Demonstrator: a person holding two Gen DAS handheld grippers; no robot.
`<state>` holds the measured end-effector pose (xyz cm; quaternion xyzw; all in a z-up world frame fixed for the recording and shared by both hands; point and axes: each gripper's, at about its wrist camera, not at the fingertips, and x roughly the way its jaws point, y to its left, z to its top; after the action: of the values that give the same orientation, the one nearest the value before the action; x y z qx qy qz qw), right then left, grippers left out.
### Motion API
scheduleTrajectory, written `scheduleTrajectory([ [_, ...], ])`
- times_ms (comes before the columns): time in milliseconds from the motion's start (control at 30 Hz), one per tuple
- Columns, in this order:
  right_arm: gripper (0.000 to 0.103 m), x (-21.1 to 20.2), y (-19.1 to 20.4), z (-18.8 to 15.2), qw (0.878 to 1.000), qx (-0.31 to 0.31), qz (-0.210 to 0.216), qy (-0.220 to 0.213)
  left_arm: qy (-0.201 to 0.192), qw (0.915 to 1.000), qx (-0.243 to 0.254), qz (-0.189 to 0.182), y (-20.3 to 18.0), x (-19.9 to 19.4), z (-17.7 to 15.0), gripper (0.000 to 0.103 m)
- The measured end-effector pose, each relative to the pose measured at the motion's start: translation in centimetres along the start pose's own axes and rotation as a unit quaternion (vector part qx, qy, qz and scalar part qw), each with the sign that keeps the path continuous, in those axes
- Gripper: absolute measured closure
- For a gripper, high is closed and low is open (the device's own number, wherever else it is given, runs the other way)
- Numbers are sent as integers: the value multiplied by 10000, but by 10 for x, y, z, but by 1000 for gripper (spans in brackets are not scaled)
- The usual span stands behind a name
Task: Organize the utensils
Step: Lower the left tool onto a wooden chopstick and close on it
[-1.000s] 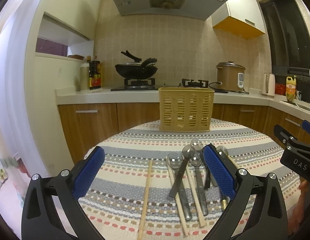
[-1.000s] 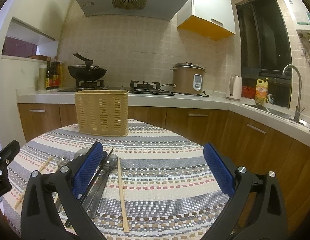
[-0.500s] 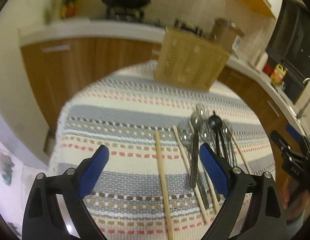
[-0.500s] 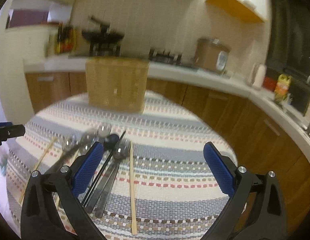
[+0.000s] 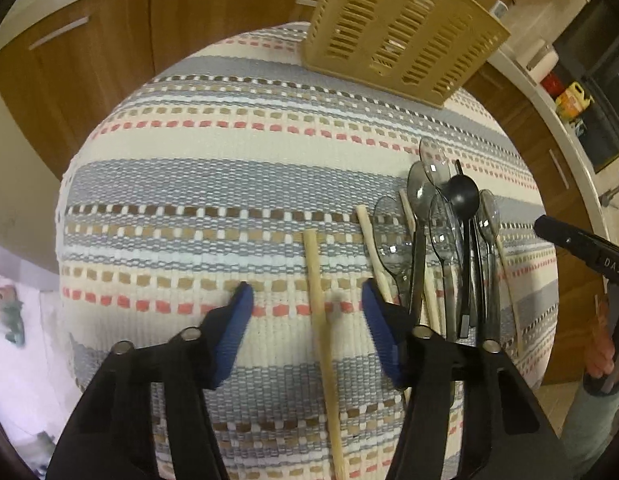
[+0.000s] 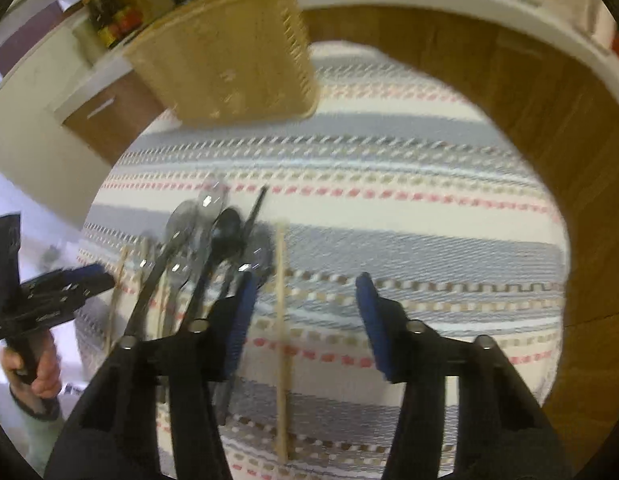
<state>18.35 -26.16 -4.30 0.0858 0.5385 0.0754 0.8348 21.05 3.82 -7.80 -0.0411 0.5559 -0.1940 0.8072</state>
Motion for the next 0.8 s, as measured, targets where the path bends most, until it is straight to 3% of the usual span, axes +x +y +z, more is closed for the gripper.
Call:
scheduleTrajectory([
  [133, 63, 11, 9, 4, 9997, 75, 96, 194, 19, 9990, 210, 400, -13, 5, 4, 59],
  [200, 63, 13, 15, 5, 9998, -10, 0, 217, 24, 9979, 321, 553, -19, 7, 6, 75],
  [333, 66, 23, 23, 3, 9980, -237, -407, 419, 10, 9959, 454, 786, -26, 8, 3, 75],
  [400, 73, 27, 21, 4, 9971, -273, -509, 491, 24, 9959, 447, 786, -27, 9, 5, 75],
  [667, 88, 48, 30, 11, 9928, -558, -776, 727, 376, 9987, 276, 212, -7, 8, 14, 75],
  [800, 95, 54, 41, 14, 9883, -837, -999, 793, 472, 9964, 528, 473, -14, 12, 18, 76],
])
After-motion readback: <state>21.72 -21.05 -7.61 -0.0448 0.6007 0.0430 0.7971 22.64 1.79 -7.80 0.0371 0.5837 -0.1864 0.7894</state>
